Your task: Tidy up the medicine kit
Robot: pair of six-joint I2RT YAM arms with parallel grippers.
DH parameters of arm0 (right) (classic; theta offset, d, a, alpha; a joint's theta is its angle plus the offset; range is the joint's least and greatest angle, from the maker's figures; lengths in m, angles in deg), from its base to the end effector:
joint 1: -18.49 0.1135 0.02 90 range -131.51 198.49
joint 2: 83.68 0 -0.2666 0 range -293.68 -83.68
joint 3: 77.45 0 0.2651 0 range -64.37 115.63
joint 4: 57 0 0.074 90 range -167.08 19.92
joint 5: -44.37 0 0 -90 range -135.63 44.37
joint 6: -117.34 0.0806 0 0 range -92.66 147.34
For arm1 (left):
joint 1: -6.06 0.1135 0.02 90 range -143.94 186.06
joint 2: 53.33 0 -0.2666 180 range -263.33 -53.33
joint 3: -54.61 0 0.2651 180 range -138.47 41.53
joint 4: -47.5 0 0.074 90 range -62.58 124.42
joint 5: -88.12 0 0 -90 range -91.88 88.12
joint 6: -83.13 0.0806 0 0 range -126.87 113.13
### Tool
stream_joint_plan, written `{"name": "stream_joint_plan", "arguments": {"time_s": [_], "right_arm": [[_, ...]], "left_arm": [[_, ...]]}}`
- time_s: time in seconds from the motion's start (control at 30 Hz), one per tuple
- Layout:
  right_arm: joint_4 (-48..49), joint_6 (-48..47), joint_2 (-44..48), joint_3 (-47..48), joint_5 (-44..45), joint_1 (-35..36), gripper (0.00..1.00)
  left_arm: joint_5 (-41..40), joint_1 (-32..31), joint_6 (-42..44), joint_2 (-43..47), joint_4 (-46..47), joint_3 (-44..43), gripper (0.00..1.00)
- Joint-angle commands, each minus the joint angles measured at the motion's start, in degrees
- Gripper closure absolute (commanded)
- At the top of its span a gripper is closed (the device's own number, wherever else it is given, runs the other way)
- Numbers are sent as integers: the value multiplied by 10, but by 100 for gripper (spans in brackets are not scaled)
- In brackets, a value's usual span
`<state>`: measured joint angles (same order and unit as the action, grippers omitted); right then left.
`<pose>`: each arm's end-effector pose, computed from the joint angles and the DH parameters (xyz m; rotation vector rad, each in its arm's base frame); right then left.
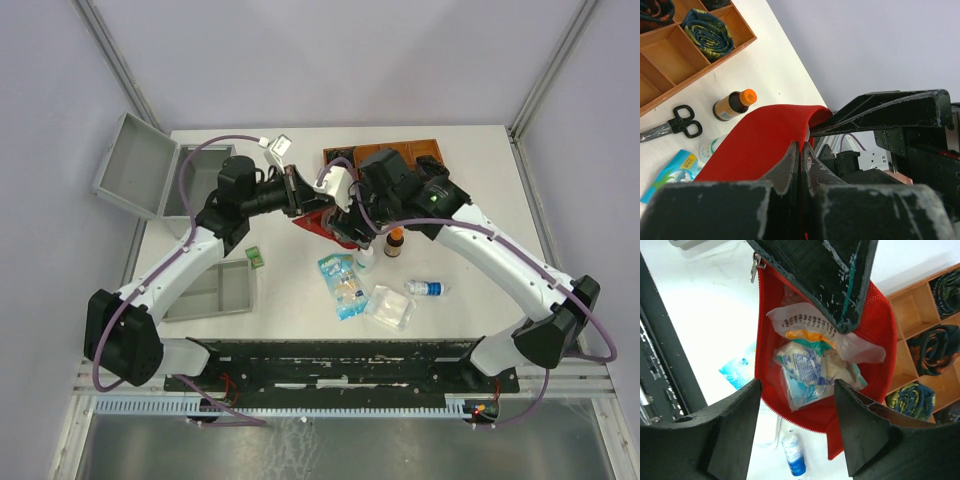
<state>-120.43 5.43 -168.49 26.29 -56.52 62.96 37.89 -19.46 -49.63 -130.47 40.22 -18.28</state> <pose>0.2433 0.2602 0.3577 -1.3744 1.9284 0.4153 0.3011 -0.2009 0.3266 0.2689 1.9541 -1.4333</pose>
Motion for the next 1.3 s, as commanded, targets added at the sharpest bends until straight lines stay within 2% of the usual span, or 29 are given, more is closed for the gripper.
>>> {"name": "stream_joint_plan", "arguments": {"time_s": [0.0,0.23,0.4,0.9,1.03,1.27], "right_arm": [[-4,28,27,33,-62,-25,31],[14,37,54,38,-57,-71,27],[21,28,55,34,-21,-76,27],[25,23,54,41,-28,-82,29],[15,36,23,45,-53,-81,33],[36,51,-9,36,-68,-82,52]], "left_arm": [[-10,3,35,30,19,0,97],[-5,4,42,36,24,8,97],[2,3,42,36,27,6,97],[-2,3,66,36,16,1,97],[4,1,65,34,16,-3,97],[12,1,71,42,16,0,97]]}}
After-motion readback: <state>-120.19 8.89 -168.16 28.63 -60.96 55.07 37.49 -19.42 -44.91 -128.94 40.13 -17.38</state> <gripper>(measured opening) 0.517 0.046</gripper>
